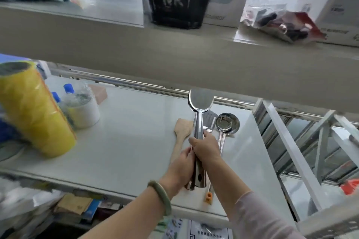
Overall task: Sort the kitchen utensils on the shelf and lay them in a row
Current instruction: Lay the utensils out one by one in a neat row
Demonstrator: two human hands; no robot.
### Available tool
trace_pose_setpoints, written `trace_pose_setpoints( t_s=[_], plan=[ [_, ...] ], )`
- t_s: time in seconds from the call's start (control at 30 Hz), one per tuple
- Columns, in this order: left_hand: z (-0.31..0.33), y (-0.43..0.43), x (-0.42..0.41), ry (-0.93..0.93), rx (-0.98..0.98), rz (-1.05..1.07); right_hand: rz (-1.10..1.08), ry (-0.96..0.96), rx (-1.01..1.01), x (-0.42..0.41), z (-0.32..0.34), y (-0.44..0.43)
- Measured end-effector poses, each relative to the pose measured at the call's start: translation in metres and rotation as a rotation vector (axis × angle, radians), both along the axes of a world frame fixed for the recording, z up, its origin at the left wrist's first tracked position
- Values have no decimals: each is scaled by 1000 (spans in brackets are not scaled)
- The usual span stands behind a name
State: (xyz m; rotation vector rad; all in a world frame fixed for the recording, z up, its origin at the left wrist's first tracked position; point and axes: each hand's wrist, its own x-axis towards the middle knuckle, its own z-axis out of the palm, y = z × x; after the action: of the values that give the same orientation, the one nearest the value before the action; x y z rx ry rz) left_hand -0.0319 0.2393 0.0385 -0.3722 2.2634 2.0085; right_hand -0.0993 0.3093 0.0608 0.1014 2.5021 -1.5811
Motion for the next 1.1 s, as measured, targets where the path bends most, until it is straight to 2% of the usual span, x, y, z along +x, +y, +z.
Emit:
trace_pose_setpoints(
  t_s=[0.07,0.27,0.47,0.6,0.77,0.9,1.1],
  plan=[
    [-5,-22,6,-25,62,52,17,8,-3,5,-4,-29],
    [-7,-93,29,7,-261,230,55,-45,7,25,-10,-108],
    [-19,-164,46,-36,-366,368,89,-107,46,33,-27,-183],
    [-24,-207,47,-52,-380,371,65,-150,45,35,-37,-224],
    [-27,-238,53,-16,-372,405,20,-150,42,33,-46,-251],
    [-30,-257,55,-51,-373,450,14,-152,124,23,-49,-259],
    [-34,-279,51,-85,-470,453,4,-157,206,18,-51,-266]
  ],
)
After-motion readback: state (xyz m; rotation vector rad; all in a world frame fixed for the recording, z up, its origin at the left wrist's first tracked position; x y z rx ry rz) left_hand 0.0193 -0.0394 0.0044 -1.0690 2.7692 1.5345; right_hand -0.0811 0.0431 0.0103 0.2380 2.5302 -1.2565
